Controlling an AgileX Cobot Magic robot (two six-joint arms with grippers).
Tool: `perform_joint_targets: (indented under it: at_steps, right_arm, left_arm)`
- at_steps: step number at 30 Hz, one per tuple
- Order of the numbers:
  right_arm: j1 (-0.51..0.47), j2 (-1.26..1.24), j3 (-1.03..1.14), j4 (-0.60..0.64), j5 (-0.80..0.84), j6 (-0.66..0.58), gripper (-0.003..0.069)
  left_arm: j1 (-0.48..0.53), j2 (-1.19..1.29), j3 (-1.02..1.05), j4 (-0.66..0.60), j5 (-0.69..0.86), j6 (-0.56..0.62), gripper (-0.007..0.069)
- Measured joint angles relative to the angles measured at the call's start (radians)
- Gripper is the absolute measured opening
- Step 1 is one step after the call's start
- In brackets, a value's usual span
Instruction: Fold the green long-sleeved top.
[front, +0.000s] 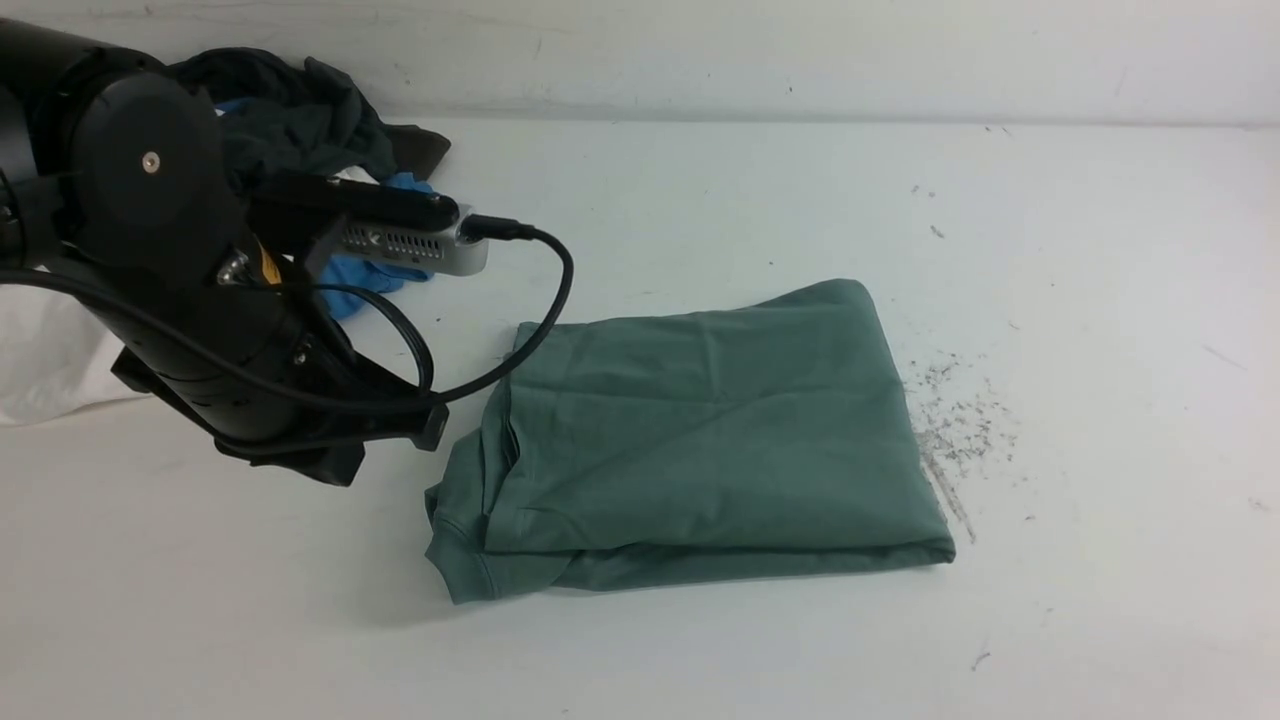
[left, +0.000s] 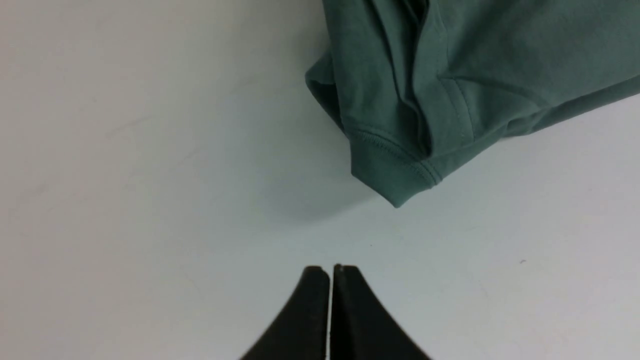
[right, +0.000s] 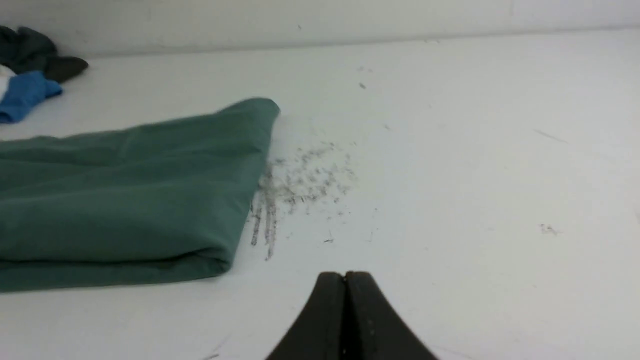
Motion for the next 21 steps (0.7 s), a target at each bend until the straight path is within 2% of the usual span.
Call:
perform_joint_targets:
  at_steps: [5,10,16,21]
  right_arm:
    - [-0.012,-0.001,-0.001,0.0,0.01,0.0,-0.0015]
    - [-0.013,-0.001,-0.001,0.0,0.011,0.0,-0.0015]
    - [-0.013,-0.001,-0.001,0.0,0.011,0.0,-0.0015]
    - [-0.013,-0.001,-0.001,0.002,0.011,0.0,-0.0015]
  left_arm:
    - [0.0,-0.004,0.001,0.0,0.014,0.0,-0.0003]
    - [0.0,-0.068,0.004,0.0,0.091,0.001,-0.0003]
    - [0.0,-0.223,0.006,0.022,0.154,0.006,-0.0003]
    - [0.0,-0.457,0.093,0.027,0.155,0.009,-0.0003]
